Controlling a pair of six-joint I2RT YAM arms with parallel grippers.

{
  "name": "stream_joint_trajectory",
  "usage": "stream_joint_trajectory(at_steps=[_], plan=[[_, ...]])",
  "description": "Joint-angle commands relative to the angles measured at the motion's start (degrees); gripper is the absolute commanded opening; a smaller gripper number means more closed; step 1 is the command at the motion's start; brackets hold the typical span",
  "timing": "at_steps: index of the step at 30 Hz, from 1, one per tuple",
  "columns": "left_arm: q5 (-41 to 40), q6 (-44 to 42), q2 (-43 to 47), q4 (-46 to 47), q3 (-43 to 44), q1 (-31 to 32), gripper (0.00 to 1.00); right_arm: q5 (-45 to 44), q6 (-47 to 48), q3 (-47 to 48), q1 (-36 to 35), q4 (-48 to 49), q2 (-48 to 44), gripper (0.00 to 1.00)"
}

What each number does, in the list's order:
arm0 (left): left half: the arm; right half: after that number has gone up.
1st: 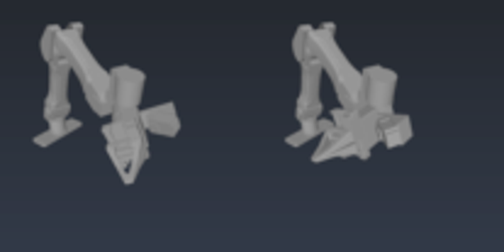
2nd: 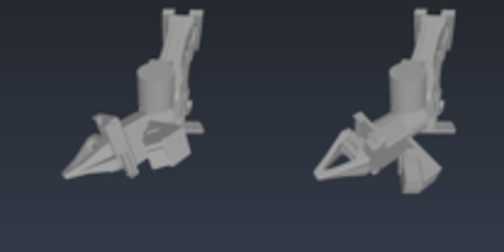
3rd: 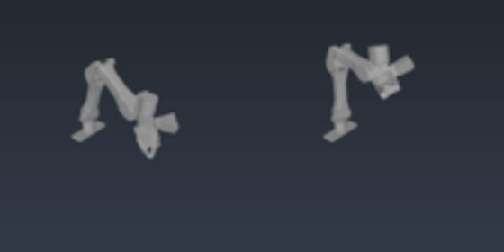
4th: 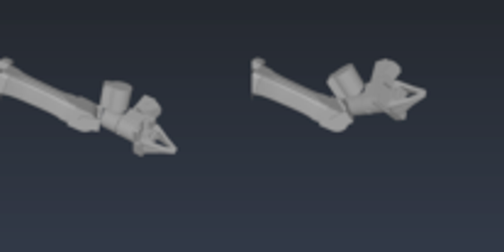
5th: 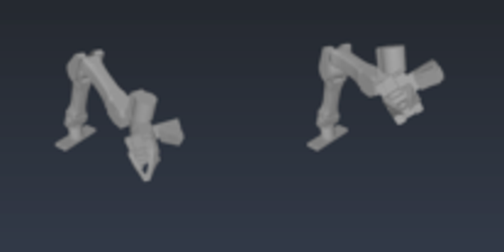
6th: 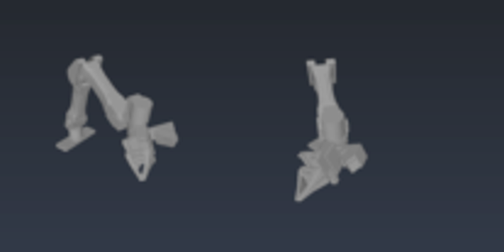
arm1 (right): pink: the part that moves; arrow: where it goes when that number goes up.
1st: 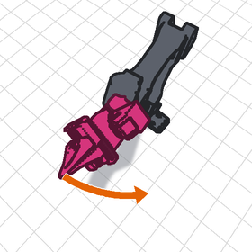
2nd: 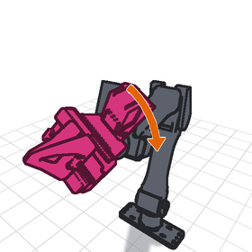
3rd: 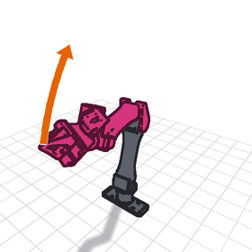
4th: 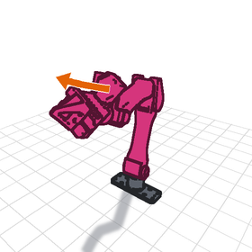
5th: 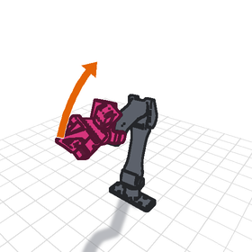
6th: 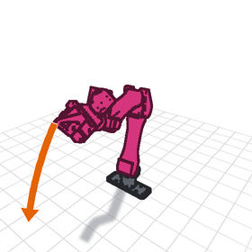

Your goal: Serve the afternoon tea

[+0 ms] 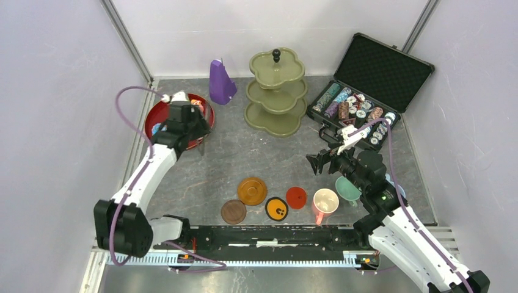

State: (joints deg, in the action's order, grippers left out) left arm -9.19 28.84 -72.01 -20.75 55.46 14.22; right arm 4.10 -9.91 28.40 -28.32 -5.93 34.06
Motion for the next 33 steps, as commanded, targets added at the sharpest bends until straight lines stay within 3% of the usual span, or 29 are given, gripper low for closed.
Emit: stream_joint_trajectory(at_steps=[1,4,9,18,33], plan=[[5.5,-3.44,3.06,-11.49,2.17,-6.43,0.61,1.02,0.37,-1.1,0.2,3.08,-0.66,0.98],[6.46,-6.5,0.78,-17.71,6.4,-9.1,0.61,1.41,0.05,-1.24,0.19,3.21,-0.74,0.98],[8.94,-9.05,-2.99,-19.94,9.01,-12.47,0.62,1.03,-0.19,-1.59,0.19,3.35,-1.14,0.98],[12.88,-9.24,-7.62,-16.49,7.95,-12.81,0.64,0.04,-0.12,-1.76,0.19,2.74,-1.68,0.98],[9.94,-10.2,-12.94,-13.88,7.86,-12.81,0.64,0.25,-0.71,-2.29,0.19,4.05,-0.68,0.98]])
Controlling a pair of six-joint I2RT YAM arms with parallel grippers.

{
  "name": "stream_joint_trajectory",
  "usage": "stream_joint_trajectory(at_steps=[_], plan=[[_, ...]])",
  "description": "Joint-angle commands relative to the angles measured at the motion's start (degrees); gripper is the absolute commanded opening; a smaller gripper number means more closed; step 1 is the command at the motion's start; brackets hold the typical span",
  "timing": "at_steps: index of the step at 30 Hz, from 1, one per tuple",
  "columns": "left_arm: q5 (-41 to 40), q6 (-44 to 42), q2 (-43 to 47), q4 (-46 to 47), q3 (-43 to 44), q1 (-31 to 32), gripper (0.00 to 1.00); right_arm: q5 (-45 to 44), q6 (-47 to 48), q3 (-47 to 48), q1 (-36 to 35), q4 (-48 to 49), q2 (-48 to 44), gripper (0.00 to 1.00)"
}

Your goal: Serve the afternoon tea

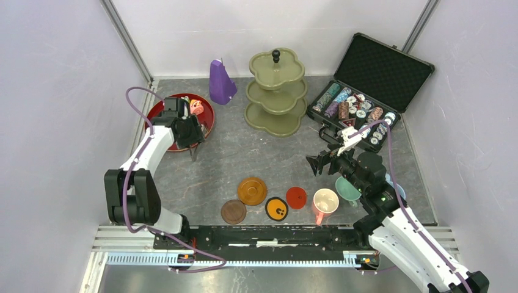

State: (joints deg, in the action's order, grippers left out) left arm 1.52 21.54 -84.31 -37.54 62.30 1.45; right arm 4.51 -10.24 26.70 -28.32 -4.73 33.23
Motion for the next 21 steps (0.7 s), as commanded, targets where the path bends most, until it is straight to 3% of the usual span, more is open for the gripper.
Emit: stream_joint_trajectory(at_steps=[1,8,12,21], plan=[[-0.89,-3.06,-0.98,3.06,1.11,-0.05,0.64,-0.04,-0.42,-0.59,0.19,2.97,0.29,0.98],[-1.25,-3.68,-2.27,2.94,1.66,-0.05,0.61,0.32,-0.75,-0.59,0.23,3.45,0.36,0.98],[-1.24,-4.21,-2.51,2.44,1.73,-0.05,0.68,0.06,-0.81,-0.94,0.15,3.32,-0.04,0.98],[-1.23,-4.4,-3.56,2.3,1.75,-0.05,0.67,0.04,-0.79,-1.43,0.19,3.46,-0.16,0.98]])
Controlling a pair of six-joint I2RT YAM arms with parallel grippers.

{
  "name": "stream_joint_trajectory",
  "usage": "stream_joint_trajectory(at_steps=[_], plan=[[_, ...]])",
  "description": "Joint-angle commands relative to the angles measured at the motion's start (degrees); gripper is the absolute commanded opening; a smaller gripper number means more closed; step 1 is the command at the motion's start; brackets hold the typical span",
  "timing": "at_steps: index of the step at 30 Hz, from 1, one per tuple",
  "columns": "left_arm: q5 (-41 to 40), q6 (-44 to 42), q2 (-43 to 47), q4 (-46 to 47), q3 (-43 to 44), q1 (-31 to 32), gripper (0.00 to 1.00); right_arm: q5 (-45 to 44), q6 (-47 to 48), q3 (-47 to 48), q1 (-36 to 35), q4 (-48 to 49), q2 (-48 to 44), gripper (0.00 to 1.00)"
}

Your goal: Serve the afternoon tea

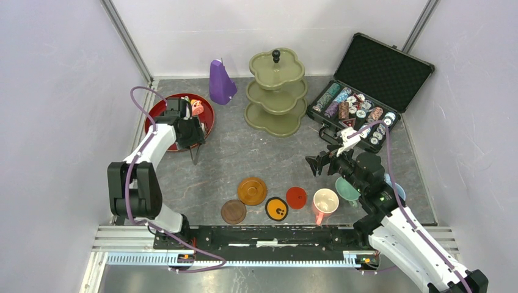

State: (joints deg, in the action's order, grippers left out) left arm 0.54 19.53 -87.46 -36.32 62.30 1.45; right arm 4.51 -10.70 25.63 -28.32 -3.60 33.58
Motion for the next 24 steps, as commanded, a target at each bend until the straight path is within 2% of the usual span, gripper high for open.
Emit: stream_joint_trajectory(at_steps=[1,8,14,20,24], plan=[[-0.27,-2.47,-0.42,1.12,1.77,-0.06,0.67,0.05,-0.31,-0.4,0.19,2.36,-0.58,0.98],[-3.18,-2.76,2.09,1.39,1.82,-0.04,0.54,-0.11,-0.27,-0.36,0.19,2.28,-1.02,0.98],[-5.01,-2.79,8.91,1.77,1.85,0.13,0.49,-0.39,-0.14,0.04,0.19,1.91,-1.25,0.98],[0.41,-3.17,13.72,-1.72,5.63,2.69,0.48,-0.93,-0.13,0.57,0.19,1.91,-1.22,0.98],[4.29,-4.48,18.29,-1.9,8.34,8.72,0.48,-2.3,0.19,1.42,0.19,1.62,-1.51,0.98]])
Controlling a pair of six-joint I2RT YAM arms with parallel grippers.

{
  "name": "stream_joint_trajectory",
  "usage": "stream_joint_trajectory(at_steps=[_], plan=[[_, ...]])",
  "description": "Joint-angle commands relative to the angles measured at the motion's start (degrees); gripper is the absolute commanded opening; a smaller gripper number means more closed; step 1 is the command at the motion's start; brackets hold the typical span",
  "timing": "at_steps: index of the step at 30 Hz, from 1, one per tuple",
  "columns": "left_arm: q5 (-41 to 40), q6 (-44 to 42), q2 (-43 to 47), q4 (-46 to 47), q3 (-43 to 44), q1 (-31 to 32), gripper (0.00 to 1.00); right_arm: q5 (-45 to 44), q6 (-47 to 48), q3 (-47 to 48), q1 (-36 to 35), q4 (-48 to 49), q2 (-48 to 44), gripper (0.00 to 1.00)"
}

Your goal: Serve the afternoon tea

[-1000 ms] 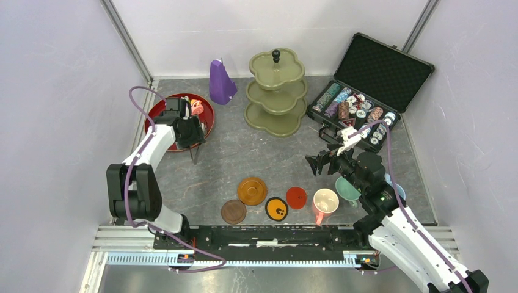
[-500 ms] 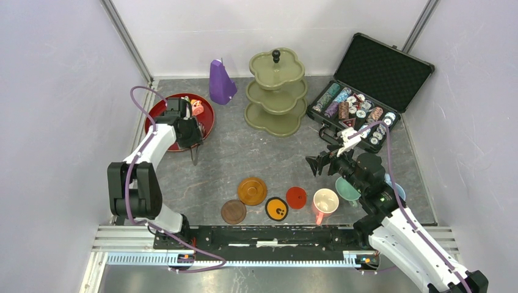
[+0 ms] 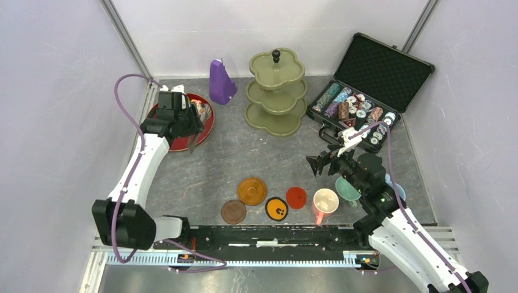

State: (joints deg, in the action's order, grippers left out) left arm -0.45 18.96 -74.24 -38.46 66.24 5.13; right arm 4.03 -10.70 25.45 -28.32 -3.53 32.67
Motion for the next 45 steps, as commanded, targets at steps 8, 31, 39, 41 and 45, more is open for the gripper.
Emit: stream_joint_trajectory(at_steps=[8,31,39,41,45], plan=[[10.18,-4.61,9.99,2.13,7.86,20.26,0.48,-8.33,1.52,3.18,0.19,0.89,-2.63,0.98],[0.72,3.66,-12.46,27.99,11.48,38.29,0.45,-11.85,2.02,4.15,0.19,-2.04,-6.73,0.98],[-4.17,2.92,-22.31,28.31,20.46,39.26,0.45,-12.99,2.84,4.52,0.19,-3.66,-7.55,0.98],[-5.73,3.0,-24.22,28.61,21.73,39.26,0.45,-13.2,2.88,4.45,0.19,-4.09,-7.83,0.98],[-8.99,3.18,-27.78,27.76,25.51,39.24,0.45,-13.57,3.04,4.52,0.19,-5.02,-8.35,0.98]])
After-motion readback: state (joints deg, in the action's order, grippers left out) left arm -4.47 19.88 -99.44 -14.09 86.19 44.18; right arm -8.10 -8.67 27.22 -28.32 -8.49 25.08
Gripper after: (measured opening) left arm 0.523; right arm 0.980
